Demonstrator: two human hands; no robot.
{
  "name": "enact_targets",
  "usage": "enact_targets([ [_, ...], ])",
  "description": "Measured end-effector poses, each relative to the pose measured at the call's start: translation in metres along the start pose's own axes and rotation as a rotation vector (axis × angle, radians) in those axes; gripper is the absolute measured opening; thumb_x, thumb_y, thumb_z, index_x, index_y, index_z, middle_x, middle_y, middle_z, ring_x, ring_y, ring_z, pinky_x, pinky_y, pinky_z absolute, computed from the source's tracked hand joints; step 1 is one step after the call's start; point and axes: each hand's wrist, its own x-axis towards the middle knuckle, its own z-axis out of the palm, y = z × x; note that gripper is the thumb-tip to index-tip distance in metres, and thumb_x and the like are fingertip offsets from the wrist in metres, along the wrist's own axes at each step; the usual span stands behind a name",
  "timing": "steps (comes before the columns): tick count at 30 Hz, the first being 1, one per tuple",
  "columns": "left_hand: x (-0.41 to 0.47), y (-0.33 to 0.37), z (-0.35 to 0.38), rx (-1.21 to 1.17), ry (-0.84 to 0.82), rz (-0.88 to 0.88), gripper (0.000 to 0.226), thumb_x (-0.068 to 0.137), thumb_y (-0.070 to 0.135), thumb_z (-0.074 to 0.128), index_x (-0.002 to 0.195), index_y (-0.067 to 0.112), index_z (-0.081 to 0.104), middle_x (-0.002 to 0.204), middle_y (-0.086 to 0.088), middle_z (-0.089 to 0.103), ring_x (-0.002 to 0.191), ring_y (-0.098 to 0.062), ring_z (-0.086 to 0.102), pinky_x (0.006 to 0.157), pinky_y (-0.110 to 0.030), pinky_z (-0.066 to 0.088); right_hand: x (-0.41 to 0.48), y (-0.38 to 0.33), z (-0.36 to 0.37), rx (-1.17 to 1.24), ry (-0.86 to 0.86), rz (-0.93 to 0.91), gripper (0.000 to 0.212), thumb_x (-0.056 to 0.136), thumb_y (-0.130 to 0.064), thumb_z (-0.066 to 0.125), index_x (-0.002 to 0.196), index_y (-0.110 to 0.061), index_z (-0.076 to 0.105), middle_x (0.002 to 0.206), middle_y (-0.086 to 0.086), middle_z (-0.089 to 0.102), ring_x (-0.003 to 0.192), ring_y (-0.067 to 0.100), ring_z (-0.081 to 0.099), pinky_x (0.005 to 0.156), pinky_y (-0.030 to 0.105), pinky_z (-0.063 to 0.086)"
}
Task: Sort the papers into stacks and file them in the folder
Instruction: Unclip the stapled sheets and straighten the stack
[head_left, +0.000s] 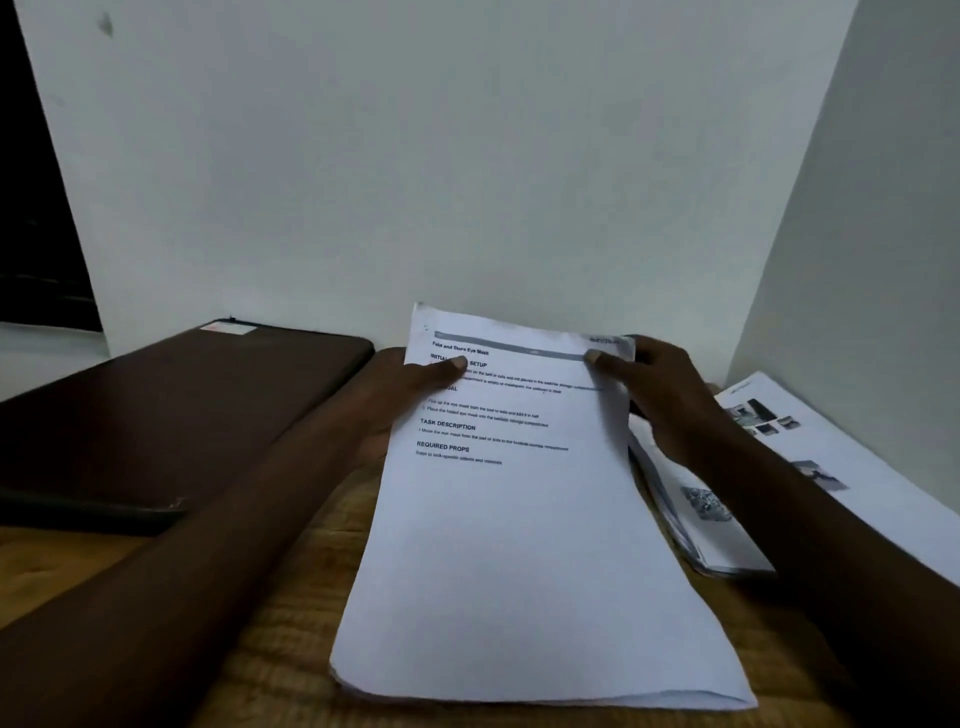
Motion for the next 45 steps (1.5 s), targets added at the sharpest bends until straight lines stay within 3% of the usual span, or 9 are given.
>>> enact_targets([
  [6,0.006,0.001,-0.004,0.033,0.132,0.079,0.018,0.095,0.020,0.061,0.096,0.004,0.069,0.096,-0.018,0.074,0.078,-0.027,0.074,0.071,-0.038,0.062,-0.005,0.012,-0.011,-0.003,0.011,0.045,0.014,0.080,-0.012,0.077,0.083,-0.001,0.068,0.074,0.013,0.060,0.071,0.021,0.054,0.065,0.032,0.039],
  [8,0.005,-0.001,-0.003,0.009,0.160,0.112,0.016,0.097,0.017,0.059,0.091,0.005,0.067,0.081,-0.012,0.075,0.067,-0.021,0.073,0.059,-0.032,0.061,-0.007,0.011,-0.009,0.021,0.001,0.055,0.025,0.073,-0.018,0.081,0.086,0.001,0.069,0.080,0.023,0.064,0.075,0.024,0.058,0.070,0.037,0.042],
  [11,0.001,-0.004,-0.003,-0.037,0.195,0.156,0.016,0.098,0.012,0.055,0.088,0.004,0.063,0.067,-0.006,0.073,0.057,-0.016,0.070,0.049,-0.025,0.055,-0.008,0.008,-0.007,0.079,-0.009,0.070,0.015,0.077,-0.010,0.078,0.090,-0.007,0.071,0.095,0.022,0.071,0.081,0.027,0.067,0.078,0.040,0.054],
  [15,0.001,-0.007,-0.009,-0.052,0.238,0.176,0.015,0.097,0.013,0.057,0.095,0.001,0.065,0.078,-0.011,0.073,0.063,-0.021,0.072,0.054,-0.030,0.058,-0.008,0.008,-0.010,0.136,0.024,0.093,0.018,0.078,-0.002,0.076,0.089,-0.012,0.066,0.092,0.012,0.071,0.080,0.022,0.069,0.074,0.030,0.058],
  [22,-0.002,-0.006,-0.004,-0.051,0.266,0.191,0.016,0.098,0.013,0.057,0.104,0.001,0.065,0.088,-0.013,0.072,0.065,-0.019,0.072,0.054,-0.027,0.057,-0.001,0.012,-0.007,0.088,0.147,0.097,0.028,0.075,-0.006,0.080,0.096,-0.018,0.066,0.093,0.018,0.072,0.090,0.031,0.072,0.088,0.040,0.058],
  [27,-0.005,-0.005,-0.001,-0.029,0.291,0.227,0.013,0.098,0.012,0.056,0.092,0.004,0.065,0.067,-0.001,0.073,0.058,-0.012,0.070,0.049,-0.021,0.053,-0.002,0.015,-0.004,0.020,0.166,0.059,0.030,0.070,-0.017,0.084,0.092,-0.025,0.066,0.081,0.007,0.072,0.082,0.023,0.072,0.088,0.044,0.057],
  [32,-0.005,-0.005,-0.001,-0.001,0.316,0.239,0.012,0.097,0.012,0.058,0.093,0.006,0.067,0.070,-0.001,0.074,0.060,-0.012,0.071,0.050,-0.020,0.053,-0.004,0.017,-0.001,-0.065,0.185,-0.005,0.034,0.063,-0.023,0.086,0.090,-0.031,0.065,0.068,0.000,0.068,0.078,0.023,0.071,0.087,0.049,0.055],
  [39,-0.007,-0.005,0.000,0.004,0.317,0.248,0.013,0.098,0.012,0.058,0.091,0.007,0.068,0.070,0.000,0.074,0.062,-0.012,0.071,0.052,-0.021,0.055,-0.009,0.013,0.000,-0.113,0.203,-0.089,0.034,0.074,-0.017,0.081,0.102,-0.024,0.062,0.063,-0.007,0.065,0.059,0.005,0.057,0.065,0.024,0.044],
  [45,-0.010,-0.005,0.002,-0.011,0.326,0.261,0.012,0.097,0.012,0.058,0.092,0.006,0.068,0.071,-0.001,0.074,0.062,-0.013,0.071,0.053,-0.022,0.056,-0.018,0.007,0.005,-0.193,0.268,-0.198,0.020,0.077,-0.014,0.079,0.092,-0.015,0.064,0.063,-0.005,0.065,0.048,-0.006,0.052,0.048,0.007,0.035],
])
